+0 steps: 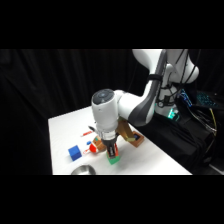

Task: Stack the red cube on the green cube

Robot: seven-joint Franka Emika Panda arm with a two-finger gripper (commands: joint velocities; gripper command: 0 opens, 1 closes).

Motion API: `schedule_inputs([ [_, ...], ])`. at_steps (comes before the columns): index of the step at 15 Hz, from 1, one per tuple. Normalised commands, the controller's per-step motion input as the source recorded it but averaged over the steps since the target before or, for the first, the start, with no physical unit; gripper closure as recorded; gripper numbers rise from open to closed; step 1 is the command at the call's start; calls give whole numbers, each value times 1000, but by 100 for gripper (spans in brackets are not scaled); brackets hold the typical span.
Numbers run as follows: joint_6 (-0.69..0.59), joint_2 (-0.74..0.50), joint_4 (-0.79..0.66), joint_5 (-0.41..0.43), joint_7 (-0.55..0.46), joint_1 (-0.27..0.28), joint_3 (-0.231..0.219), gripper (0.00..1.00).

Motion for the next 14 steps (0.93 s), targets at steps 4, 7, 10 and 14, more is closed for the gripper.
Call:
schedule_inputs([
  [4, 41, -18, 3, 156, -124, 32, -15, 15],
  [7, -1, -59, -15, 152, -106, 49, -9, 0],
  [10, -102, -121, -37, 142, -108, 52, -9, 0],
  [14, -211, -231, -81, 85, -59, 72, -41, 0],
])
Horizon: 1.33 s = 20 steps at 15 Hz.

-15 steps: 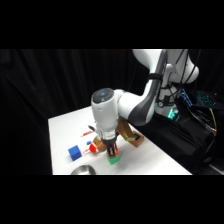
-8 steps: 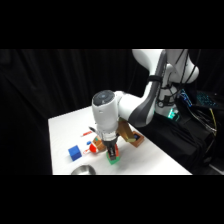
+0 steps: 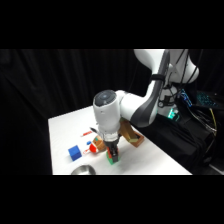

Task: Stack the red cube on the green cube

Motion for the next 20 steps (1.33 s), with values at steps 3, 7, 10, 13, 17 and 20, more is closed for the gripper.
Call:
schedule_inputs([
  [3, -240, -325, -133, 28, -1, 69, -59, 0],
  [7, -219, -375, -159, -8, 16, 51, -32, 0],
  [10, -254, -412, -161, -6, -3, 10, 15, 0],
  [13, -296, -443, -164, 16, -51, -36, 62, 0],
  [17, -330, -413, -122, 35, -112, -85, 98, 0],
  [20, -311, -280, -47, 93, -240, -134, 118, 0],
])
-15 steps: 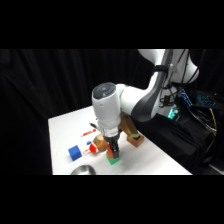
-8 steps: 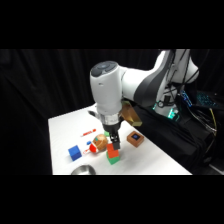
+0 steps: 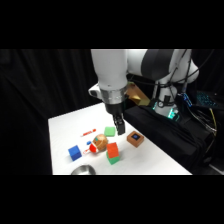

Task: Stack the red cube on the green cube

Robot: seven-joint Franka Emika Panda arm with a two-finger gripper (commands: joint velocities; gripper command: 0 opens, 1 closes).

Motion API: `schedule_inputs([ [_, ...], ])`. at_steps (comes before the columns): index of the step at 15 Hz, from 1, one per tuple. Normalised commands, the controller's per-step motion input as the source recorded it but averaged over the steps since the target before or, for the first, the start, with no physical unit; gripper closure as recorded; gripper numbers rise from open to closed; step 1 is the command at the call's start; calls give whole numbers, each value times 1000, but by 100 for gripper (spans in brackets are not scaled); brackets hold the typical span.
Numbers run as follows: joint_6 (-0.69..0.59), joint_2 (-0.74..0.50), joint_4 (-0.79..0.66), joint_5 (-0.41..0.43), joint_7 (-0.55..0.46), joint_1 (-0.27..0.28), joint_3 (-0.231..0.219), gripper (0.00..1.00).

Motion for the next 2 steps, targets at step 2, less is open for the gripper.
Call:
schedule_inputs([
  [2, -236, -250, -48, 130, -386, -149, 120, 0],
])
